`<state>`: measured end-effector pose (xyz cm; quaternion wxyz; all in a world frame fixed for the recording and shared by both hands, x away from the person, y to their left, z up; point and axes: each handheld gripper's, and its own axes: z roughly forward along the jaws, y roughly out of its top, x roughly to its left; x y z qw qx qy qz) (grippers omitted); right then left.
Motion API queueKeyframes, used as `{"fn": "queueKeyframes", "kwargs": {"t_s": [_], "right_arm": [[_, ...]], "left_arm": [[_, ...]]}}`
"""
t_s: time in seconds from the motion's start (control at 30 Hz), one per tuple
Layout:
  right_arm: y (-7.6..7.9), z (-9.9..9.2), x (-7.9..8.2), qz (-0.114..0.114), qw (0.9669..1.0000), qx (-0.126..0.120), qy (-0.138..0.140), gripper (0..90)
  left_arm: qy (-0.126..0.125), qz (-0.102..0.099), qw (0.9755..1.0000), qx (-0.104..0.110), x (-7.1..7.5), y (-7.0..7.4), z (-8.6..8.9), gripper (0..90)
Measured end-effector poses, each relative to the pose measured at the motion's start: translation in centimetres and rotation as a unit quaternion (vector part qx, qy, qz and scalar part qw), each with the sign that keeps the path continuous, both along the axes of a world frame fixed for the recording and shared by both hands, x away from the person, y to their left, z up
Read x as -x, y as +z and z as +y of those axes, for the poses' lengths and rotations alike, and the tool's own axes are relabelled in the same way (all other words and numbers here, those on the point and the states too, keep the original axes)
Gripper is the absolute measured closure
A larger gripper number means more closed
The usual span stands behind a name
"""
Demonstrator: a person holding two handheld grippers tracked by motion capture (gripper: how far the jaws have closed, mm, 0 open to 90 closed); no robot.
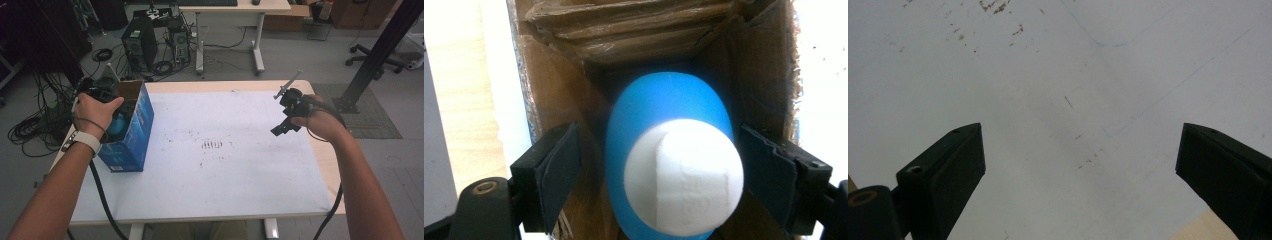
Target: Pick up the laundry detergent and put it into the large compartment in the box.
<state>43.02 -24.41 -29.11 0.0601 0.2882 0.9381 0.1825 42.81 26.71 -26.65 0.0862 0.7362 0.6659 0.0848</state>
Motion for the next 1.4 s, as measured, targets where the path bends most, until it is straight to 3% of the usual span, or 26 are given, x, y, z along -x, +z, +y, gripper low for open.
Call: {"fn": "queueKeyframes", "kwargs": {"t_s": [0.47,1.4], "right_arm": [[0.2,-0.1,0.3,-0.003,1.0,-0.002,-0.002,5.9],[0.9,0.1,0.7,-0.007,1.0,-0.001,0.001,6.0]], "left_arm": [[-0.005,-0.005,0.9999,0.01,0.3,0.6,0.0,16.5],[-0.018,-0.019,0.9996,0.01,1.3,3.7,-0.4,14.4]]}}
